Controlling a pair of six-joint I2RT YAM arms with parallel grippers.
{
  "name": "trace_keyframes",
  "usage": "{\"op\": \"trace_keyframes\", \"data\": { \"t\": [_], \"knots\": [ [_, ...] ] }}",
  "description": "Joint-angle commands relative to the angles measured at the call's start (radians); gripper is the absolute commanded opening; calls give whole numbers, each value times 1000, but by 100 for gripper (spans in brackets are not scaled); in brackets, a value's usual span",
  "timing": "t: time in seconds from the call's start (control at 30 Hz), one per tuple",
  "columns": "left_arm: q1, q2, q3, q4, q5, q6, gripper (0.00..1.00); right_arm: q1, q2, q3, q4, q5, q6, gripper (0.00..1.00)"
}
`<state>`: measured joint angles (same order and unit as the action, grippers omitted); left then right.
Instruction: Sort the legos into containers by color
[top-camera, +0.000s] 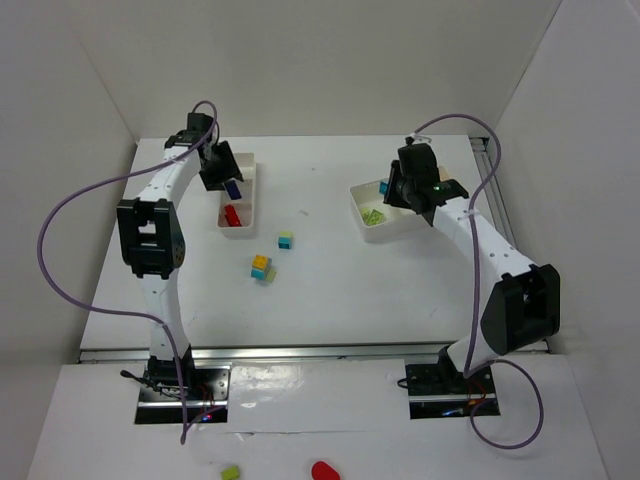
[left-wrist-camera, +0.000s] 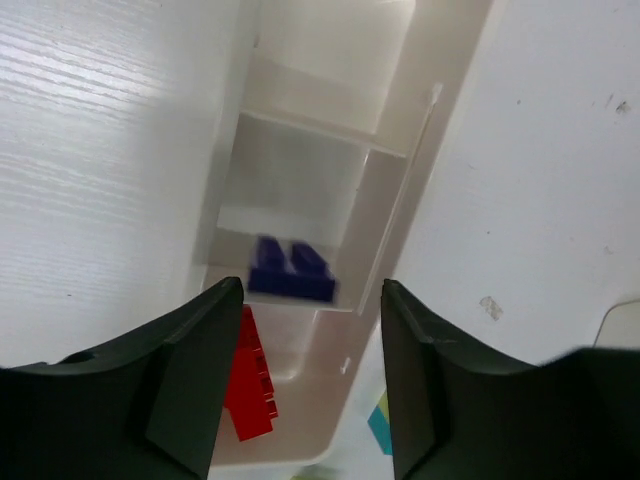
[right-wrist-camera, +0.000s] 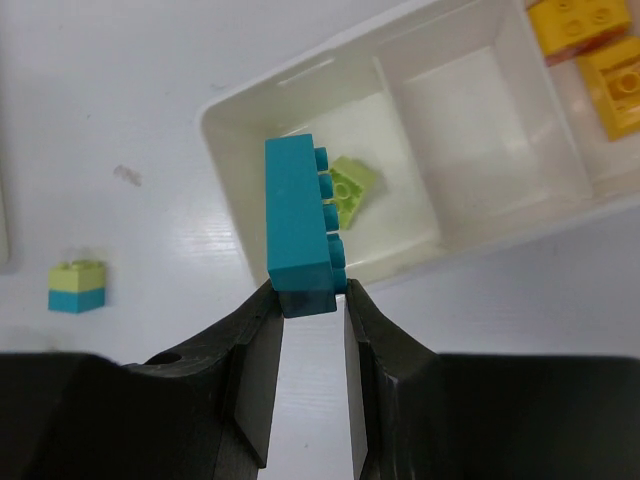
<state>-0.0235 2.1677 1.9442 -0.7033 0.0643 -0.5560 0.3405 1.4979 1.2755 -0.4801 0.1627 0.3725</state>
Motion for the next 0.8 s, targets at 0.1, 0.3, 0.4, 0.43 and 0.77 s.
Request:
{"op": "trace_keyframes", "data": {
  "t": [0.1, 0.3, 0.4, 0.43, 0.77],
  "knots": [
    [-3, -9, 45, -2, 3, 5, 84, -60, -18, 25, -22, 47, 37, 25],
    [-3, -106, 65, -36, 67, 25, 85, -110, 30, 36, -22, 47, 37, 26],
    [-50, -199, 21, -36, 78, 59, 85, -135, 70, 48, -22, 57, 46, 26],
    [-65, -241, -14, -36, 78, 59, 85, -149, 80, 48, -22, 57, 46, 26],
    [-334, -295, -169, -108, 28, 126, 85, -213, 234, 131, -12, 29, -1, 28]
  ]
}}
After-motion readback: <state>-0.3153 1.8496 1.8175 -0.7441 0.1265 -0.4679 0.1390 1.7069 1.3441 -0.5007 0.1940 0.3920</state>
